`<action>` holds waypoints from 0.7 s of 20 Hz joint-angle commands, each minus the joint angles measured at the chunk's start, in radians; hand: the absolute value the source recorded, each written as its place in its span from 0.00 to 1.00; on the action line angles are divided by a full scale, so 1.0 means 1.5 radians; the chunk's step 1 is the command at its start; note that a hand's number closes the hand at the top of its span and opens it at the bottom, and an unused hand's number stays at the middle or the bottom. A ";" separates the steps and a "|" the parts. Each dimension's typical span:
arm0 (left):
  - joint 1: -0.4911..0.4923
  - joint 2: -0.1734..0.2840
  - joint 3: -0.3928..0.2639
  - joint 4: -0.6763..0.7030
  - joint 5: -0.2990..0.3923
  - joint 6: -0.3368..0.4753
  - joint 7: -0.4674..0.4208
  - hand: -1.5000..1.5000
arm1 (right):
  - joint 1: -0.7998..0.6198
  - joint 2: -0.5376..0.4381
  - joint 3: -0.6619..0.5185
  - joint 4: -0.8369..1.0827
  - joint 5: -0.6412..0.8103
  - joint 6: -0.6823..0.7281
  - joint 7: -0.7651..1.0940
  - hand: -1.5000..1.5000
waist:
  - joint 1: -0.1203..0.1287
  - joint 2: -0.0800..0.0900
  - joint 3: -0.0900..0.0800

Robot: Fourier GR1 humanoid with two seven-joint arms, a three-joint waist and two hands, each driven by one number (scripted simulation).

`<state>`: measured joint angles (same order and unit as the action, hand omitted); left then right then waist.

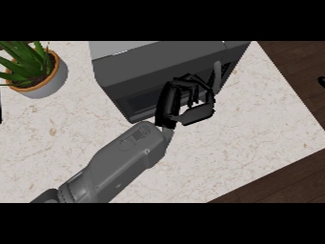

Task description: Pick up the milk, place it into the microwave and close the microwave

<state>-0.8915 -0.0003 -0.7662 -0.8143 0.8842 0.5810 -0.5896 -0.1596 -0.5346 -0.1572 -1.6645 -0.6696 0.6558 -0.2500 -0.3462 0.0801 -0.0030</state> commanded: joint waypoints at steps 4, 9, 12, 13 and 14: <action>-0.048 0.000 0.019 0.059 0.024 -0.012 -0.010 1.00 | -0.014 -0.014 -0.011 0.001 -0.032 -0.009 0.020 0.00 | -0.004 0.009 0.000; -0.046 0.000 0.015 0.064 0.038 -0.013 -0.026 1.00 | -0.019 -0.025 -0.009 -0.005 -0.043 -0.009 0.034 0.00 | -0.009 0.011 -0.001; -0.042 0.000 0.014 0.072 0.045 -0.017 -0.035 1.00 | -0.016 -0.035 -0.015 -0.004 -0.057 -0.004 0.041 0.00 | -0.013 0.010 0.000; -0.047 0.000 0.011 0.071 0.046 -0.009 -0.039 1.00 | -0.022 -0.037 -0.015 -0.002 -0.054 -0.007 0.043 0.00 | -0.010 0.011 0.000; -0.045 0.000 0.010 0.073 0.046 -0.016 -0.045 1.00 | -0.025 -0.037 -0.017 -0.005 -0.057 -0.007 0.041 0.00 | -0.010 0.013 0.000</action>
<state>-0.8985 -0.0003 -0.7840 -0.7912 0.9323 0.5812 -0.6751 -0.1869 -0.5805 -0.1767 -1.6681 -0.7413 0.6476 -0.1961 -0.3541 0.0829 -0.0007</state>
